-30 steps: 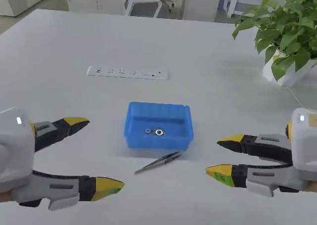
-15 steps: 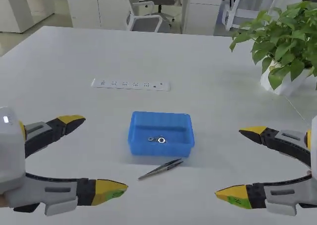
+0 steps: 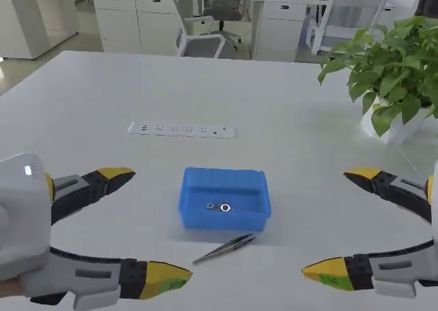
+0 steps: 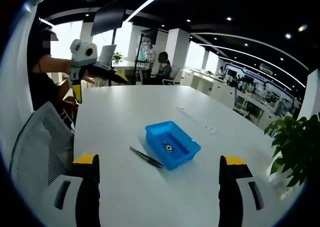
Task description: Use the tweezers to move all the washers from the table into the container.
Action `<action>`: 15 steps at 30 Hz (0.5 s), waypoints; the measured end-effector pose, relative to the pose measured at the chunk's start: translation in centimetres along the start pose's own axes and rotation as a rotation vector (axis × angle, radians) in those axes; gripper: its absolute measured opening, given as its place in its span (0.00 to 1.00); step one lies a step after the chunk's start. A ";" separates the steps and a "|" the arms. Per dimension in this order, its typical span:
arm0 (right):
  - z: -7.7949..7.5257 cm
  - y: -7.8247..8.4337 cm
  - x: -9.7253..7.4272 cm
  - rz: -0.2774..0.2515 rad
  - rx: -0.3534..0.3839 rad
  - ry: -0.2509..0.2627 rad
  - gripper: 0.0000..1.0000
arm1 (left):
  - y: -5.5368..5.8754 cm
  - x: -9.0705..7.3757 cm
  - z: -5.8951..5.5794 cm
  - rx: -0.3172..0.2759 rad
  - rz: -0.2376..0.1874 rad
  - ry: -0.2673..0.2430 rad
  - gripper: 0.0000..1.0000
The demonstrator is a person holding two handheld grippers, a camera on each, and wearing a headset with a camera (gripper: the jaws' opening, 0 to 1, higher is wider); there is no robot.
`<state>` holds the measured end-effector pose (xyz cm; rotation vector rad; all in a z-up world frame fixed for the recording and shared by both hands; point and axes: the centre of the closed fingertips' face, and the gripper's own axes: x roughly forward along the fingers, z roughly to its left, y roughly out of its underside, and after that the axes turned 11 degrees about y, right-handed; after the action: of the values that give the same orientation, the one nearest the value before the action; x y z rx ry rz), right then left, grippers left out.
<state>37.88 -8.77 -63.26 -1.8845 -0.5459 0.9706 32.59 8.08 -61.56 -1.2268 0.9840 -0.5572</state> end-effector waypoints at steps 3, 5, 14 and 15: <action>0.0 -0.1 0.0 -0.007 0.010 -0.006 1.00 | 0.0 -0.3 0.2 0.011 0.014 0.010 1.00; 0.1 -0.1 0.0 -0.005 0.004 -0.012 1.00 | -0.1 -0.5 0.6 0.017 0.020 0.002 1.00; 0.8 0.2 -0.1 0.009 0.007 -0.031 1.00 | -0.6 -0.8 1.2 0.024 0.008 -0.007 1.00; 0.9 0.2 -0.1 0.009 0.008 -0.032 1.00 | -0.5 -0.7 1.2 0.023 0.009 -0.004 1.00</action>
<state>37.11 -8.47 -63.60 -1.8692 -0.5519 1.0087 33.30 9.13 -60.78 -1.2017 0.9765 -0.5569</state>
